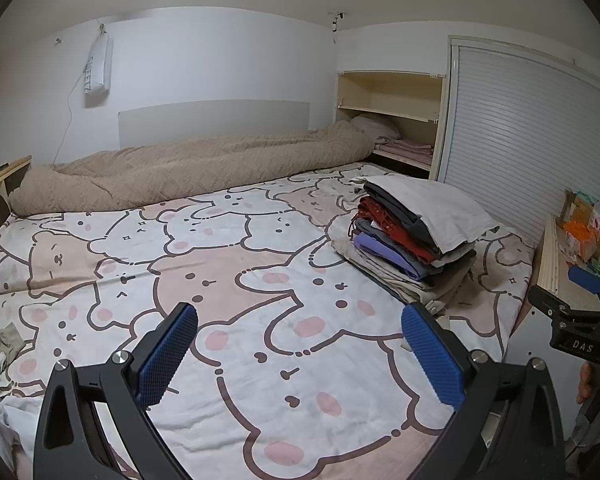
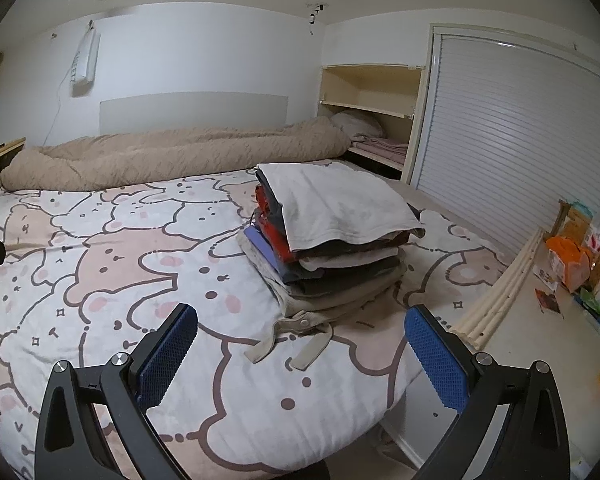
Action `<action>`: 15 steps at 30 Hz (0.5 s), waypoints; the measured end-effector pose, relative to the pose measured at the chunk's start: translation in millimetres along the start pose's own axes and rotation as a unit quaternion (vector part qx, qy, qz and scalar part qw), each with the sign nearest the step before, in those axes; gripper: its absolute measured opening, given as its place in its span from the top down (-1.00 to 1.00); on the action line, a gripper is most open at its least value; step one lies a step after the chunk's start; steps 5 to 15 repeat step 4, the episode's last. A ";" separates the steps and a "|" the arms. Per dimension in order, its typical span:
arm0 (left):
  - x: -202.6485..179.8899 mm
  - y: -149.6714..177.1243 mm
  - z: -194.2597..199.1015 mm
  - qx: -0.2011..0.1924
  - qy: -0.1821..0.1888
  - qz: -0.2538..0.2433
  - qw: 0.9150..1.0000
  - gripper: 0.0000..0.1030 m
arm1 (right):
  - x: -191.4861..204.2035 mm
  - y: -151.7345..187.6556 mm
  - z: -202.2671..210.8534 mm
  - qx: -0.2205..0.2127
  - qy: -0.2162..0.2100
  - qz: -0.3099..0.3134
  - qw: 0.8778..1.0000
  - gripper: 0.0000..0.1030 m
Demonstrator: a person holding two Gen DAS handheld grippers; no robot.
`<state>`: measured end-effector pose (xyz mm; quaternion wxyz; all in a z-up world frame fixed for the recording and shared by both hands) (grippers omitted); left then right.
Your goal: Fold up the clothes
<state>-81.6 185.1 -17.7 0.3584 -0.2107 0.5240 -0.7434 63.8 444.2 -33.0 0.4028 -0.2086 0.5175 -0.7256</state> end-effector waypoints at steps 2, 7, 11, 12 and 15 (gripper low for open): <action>-0.3 0.7 0.2 -0.002 -0.001 -0.001 1.000 -0.99 | 0.7 0.4 -0.7 0.001 0.000 0.000 1.000 -1.00; 0.5 1.8 0.5 -0.002 -0.001 -0.002 1.000 -0.99 | 0.8 1.1 -1.5 0.003 0.000 0.000 1.000 -1.00; 0.5 1.8 0.5 -0.002 -0.001 -0.002 1.000 -0.99 | 0.8 1.1 -1.5 0.003 0.000 0.000 1.000 -1.00; 0.5 1.8 0.5 -0.002 -0.001 -0.002 1.000 -0.99 | 0.8 1.1 -1.5 0.003 0.000 0.000 1.000 -1.00; 0.5 1.8 0.5 -0.002 -0.001 -0.002 1.000 -0.99 | 0.8 1.1 -1.5 0.003 0.000 0.000 1.000 -1.00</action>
Point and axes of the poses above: each gripper's, at about its wrist camera, not at the fingertips, and z roughly against the way its jaws point, x to its left, y to its underside, the point moved 8 cm from there along -z, roughly the way its jaws point, and after that the axes turned 8 degrees about -x, right-handed, at the moved point
